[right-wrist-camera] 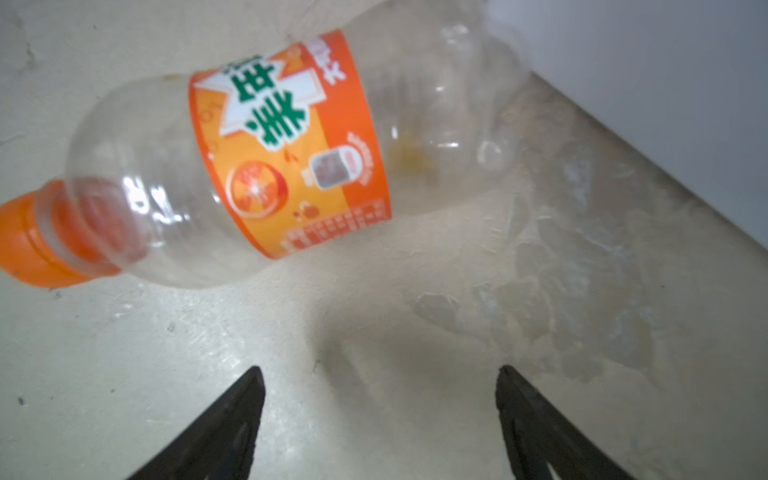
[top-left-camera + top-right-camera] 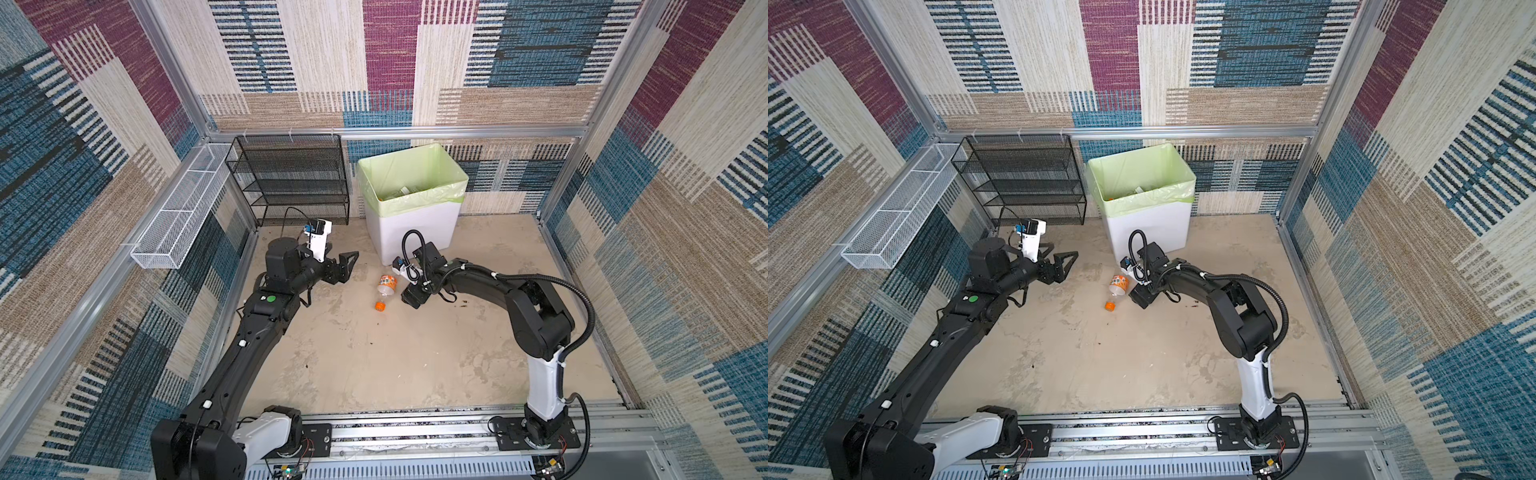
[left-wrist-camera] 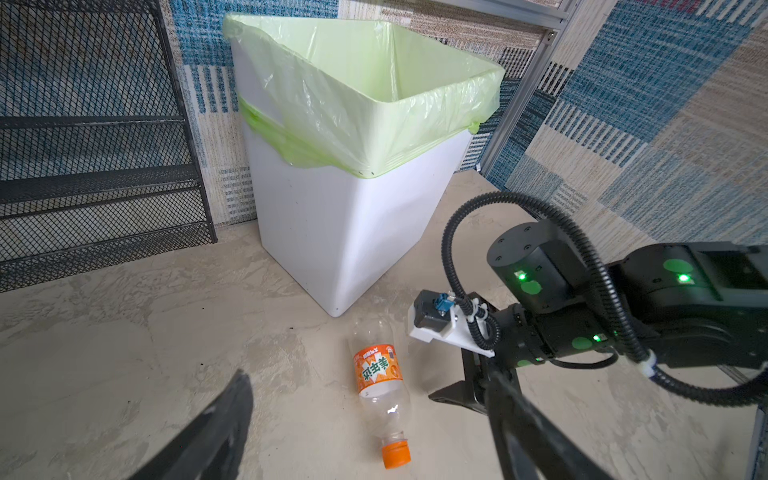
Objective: Throw the plastic bottles in the bin
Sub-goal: 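Lower the right gripper to the orange-labelled bottle beside the bin, then close the right gripper on the orange-labelled bottle's base and lift it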
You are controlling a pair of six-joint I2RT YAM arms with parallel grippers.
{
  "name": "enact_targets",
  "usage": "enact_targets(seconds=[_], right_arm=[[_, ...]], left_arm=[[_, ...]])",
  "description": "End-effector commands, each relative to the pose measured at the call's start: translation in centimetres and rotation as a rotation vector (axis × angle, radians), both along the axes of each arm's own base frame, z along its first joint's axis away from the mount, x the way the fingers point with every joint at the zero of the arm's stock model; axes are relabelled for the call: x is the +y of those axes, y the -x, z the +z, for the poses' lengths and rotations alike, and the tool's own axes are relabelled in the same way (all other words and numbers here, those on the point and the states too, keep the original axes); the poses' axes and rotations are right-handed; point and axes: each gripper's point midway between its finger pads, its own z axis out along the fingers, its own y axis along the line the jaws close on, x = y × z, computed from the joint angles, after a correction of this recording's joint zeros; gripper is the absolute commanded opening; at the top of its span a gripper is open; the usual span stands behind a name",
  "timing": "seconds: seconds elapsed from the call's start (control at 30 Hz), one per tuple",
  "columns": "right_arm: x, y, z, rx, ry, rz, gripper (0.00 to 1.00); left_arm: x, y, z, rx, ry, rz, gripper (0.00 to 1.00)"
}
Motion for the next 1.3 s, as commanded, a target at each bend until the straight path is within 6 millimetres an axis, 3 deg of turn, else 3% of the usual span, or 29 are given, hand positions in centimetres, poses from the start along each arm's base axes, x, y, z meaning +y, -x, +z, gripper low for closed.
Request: enact_targets(seconds=[0.0,0.1,0.23,0.4,0.57,0.73,0.87,1.13,1.27], right_arm=[[0.7,-0.7,3.0,-0.015,-0.098,-0.109,0.88],[2.6,-1.8,6.0,0.022,-0.28,-0.307,0.86],[5.1,-1.6,7.0,0.107,-0.517,-0.601,0.88],[8.2,-1.1,6.0,0.2,-0.695,-0.782,0.88],[9.9,-3.2,4.1,0.159,-0.706,-0.847,0.96],[11.5,-5.0,2.1,0.129,-0.691,-0.854,0.94],[11.2,-5.3,0.0,0.104,-0.624,-0.87,0.88],[8.5,-4.5,1.0,0.015,-0.558,-0.867,0.67],[7.2,-3.5,0.5,0.024,-0.53,-0.866,0.63]], left_arm=[[-0.1,0.2,0.6,-0.022,-0.01,-0.015,0.88],[-0.1,0.1,0.6,-0.02,-0.007,-0.014,0.88],[0.0,0.0,0.7,-0.017,-0.008,-0.007,0.88],[0.4,-0.2,0.6,-0.01,-0.016,0.023,0.88],[0.9,-0.2,0.9,-0.004,-0.023,0.042,0.88],[1.5,-0.1,1.4,-0.016,-0.023,0.064,0.88],[1.9,-0.2,1.5,-0.016,-0.02,0.075,0.88],[2.1,-0.2,1.6,-0.013,-0.009,0.078,0.88],[2.1,-0.3,1.4,-0.007,-0.008,0.079,0.88]])
